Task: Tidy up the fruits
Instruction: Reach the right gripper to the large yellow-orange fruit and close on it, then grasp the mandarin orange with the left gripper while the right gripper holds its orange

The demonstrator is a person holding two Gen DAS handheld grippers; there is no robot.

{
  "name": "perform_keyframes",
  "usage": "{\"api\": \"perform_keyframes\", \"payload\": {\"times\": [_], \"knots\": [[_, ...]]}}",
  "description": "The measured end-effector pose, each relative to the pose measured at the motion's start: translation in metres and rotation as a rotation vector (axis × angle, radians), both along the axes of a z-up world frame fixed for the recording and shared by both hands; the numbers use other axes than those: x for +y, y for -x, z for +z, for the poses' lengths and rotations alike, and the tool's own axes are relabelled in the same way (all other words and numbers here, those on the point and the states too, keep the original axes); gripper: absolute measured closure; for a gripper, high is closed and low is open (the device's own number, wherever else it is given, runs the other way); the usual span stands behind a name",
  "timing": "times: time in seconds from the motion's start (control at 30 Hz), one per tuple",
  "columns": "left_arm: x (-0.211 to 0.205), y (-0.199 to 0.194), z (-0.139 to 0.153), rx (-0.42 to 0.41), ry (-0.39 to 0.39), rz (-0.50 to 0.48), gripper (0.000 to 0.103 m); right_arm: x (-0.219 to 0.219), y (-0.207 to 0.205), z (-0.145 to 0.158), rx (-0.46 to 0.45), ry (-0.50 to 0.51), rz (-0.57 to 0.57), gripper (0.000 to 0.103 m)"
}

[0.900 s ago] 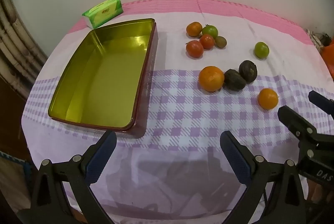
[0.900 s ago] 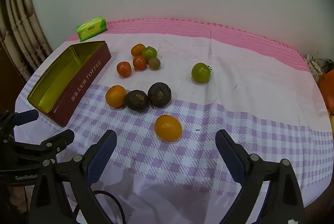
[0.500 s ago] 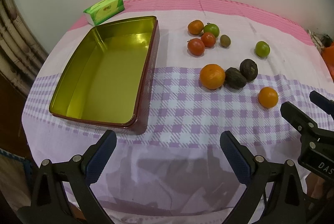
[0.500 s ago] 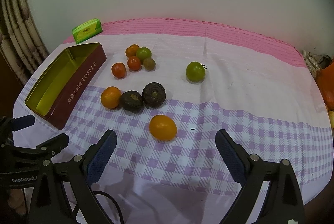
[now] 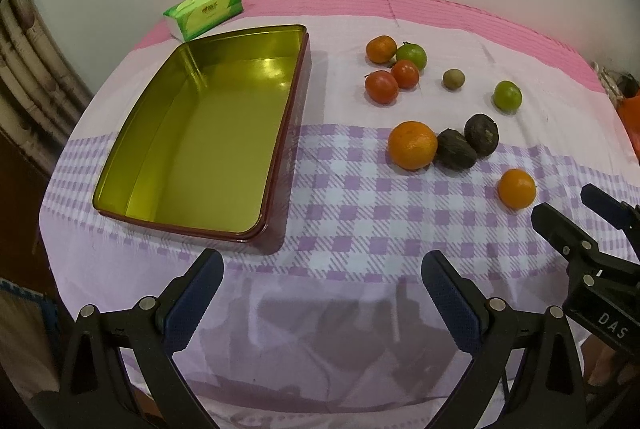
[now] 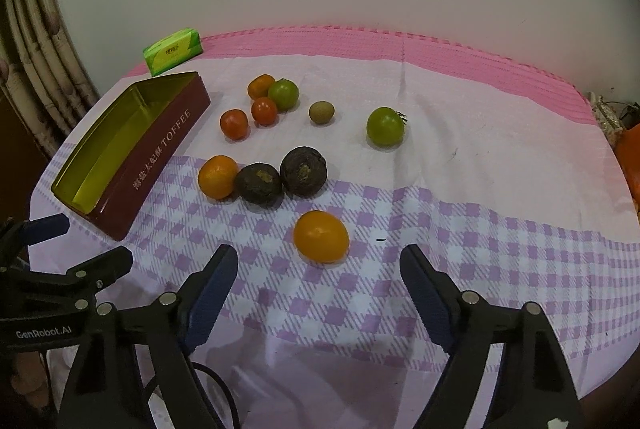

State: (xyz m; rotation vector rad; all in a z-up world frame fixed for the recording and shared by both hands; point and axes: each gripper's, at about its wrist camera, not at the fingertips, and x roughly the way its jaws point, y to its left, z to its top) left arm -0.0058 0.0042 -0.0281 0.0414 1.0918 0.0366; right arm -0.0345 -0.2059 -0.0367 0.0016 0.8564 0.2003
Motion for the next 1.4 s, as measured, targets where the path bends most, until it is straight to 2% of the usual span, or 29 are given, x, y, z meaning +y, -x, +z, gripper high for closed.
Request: {"api": "perform_keyframes", "payload": {"times": [0.37, 0.43, 0.5, 0.53, 0.73, 0.9, 1.0, 1.2, 1.27, 1.4], "knots": [[0.008, -0.003, -0.001, 0.007, 0.016, 0.023, 0.004, 0.0, -0.005, -0.008, 0.046, 0.028, 0.015, 0.035], [0.009, -0.003, -0.002, 0.007, 0.022, 0.018, 0.004, 0.002, -0.008, -0.011, 0.037, 0.041, 0.025, 0.036], [0.009, -0.003, -0.002, 0.006, 0.023, 0.015, 0.004, 0.005, -0.011, -0.016, 0.047, 0.048, 0.036, 0.043], [0.008, -0.003, -0.002, 0.005, 0.024, 0.01, 0.004, 0.005, -0.014, -0.018, 0.041, 0.082, 0.03, 0.044], [0.003, -0.008, -0.001, -0.004, 0.028, -0.021, 0.005, 0.008, -0.026, -0.029, 0.056, 0.07, 0.049, 0.051], [-0.003, -0.016, -0.001, -0.005, 0.018, -0.052, 0.011, 0.008, -0.032, -0.037, 0.078, 0.057, 0.057, 0.063], [-0.008, -0.023, -0.002, 0.001, 0.022, -0.074, 0.015, 0.006, -0.033, -0.039, 0.063, 0.055, 0.06, 0.067], [-0.02, -0.038, -0.007, 0.022, 0.035, -0.12, 0.027, -0.001, -0.041, -0.04, 0.03, 0.109, 0.021, 0.069], [-0.027, -0.045, -0.011, 0.029, 0.041, -0.146, 0.033, -0.012, -0.044, -0.04, 0.04, 0.095, 0.0, 0.069], [-0.036, -0.059, -0.018, 0.044, 0.063, -0.173, 0.035, -0.028, -0.049, -0.04, 0.045, 0.069, -0.043, 0.069]]}}
